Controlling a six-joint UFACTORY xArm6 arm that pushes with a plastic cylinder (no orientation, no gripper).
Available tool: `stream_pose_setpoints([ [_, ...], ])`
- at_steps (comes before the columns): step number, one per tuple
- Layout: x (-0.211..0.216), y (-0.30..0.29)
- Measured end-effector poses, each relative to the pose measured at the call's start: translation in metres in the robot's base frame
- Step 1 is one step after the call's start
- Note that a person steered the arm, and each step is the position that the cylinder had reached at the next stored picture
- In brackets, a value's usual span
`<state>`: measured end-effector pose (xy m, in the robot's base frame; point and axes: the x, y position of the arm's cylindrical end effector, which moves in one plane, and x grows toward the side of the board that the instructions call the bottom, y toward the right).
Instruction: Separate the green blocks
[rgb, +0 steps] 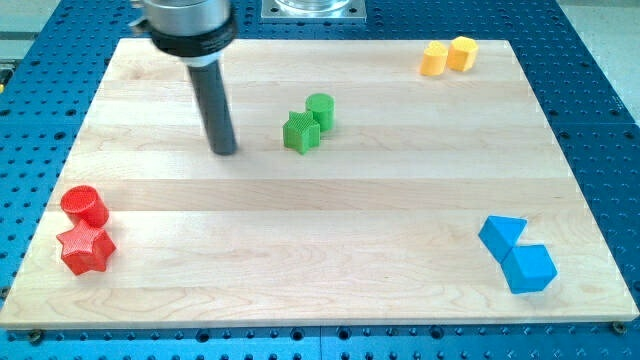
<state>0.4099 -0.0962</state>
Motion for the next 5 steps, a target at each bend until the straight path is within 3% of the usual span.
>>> stream_pose_setpoints([
  [1,0.006,0.066],
  [2,-0.030,-0.055],
  [3,-0.050,-0.001],
  [4,0.030,0.093],
  [5,0.075,0.103],
])
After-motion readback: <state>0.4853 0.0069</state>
